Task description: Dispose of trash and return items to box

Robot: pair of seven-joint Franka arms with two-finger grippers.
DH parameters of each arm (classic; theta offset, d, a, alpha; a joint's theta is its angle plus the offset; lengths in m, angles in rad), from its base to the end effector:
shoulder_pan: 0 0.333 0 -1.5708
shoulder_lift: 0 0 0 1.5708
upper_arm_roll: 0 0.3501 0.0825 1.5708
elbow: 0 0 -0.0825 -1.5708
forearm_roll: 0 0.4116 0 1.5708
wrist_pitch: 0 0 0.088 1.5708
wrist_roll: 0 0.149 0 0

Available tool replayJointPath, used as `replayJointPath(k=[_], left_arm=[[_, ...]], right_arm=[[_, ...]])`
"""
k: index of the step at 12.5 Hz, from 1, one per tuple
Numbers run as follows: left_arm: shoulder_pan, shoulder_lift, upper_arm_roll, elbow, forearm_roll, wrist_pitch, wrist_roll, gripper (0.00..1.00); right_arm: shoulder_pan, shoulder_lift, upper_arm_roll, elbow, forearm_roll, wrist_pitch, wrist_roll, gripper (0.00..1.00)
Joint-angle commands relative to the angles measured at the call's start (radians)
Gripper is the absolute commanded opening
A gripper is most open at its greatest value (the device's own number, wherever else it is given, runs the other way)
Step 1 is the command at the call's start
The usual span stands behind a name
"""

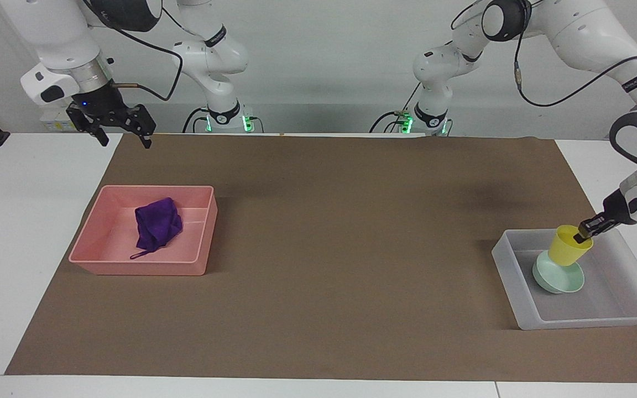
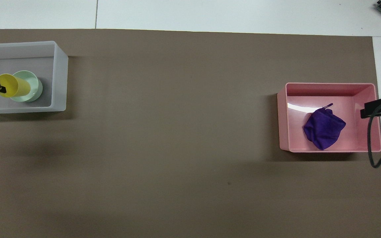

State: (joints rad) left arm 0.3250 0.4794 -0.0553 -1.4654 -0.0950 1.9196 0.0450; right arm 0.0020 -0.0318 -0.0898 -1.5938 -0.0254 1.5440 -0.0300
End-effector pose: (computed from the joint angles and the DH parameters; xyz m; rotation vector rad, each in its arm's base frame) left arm 0.7071 0.1907 0.3820 2.9983 0.3984 -0.0097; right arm 0.5649 -0.0544 0.6211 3.1187 -0.0907 -0.0303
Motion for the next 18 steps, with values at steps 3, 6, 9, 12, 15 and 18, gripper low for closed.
replayJointPath(k=[3,6,9,12,15,18], left_arm=[[-0.007,0.053,-0.008,0.036,0.08,-0.002,0.001,0.0],[-0.012,0.054,-0.006,0.036,0.09,0.01,0.018,0.99],[-0.023,0.021,-0.017,0.046,0.115,0.026,0.032,1.0],[-0.058,-0.096,-0.011,0.046,0.12,-0.074,0.032,1.0],[-0.109,-0.197,-0.017,0.046,0.118,-0.268,0.021,1.0],[-0.184,-0.296,-0.02,0.025,0.118,-0.386,-0.025,1.0]], right_arm=[[-0.008,-0.02,0.005,-0.025,0.013,0.01,-0.013,1.0],[-0.008,-0.023,0.005,-0.029,0.013,0.01,-0.01,1.0],[-0.007,-0.025,0.005,-0.032,0.013,0.01,-0.007,1.0],[-0.007,-0.026,0.005,-0.038,0.013,0.013,-0.007,1.0],[-0.007,-0.031,0.004,-0.044,0.013,0.015,-0.008,1.0],[-0.008,-0.033,0.004,-0.054,0.013,0.018,-0.01,1.0]])
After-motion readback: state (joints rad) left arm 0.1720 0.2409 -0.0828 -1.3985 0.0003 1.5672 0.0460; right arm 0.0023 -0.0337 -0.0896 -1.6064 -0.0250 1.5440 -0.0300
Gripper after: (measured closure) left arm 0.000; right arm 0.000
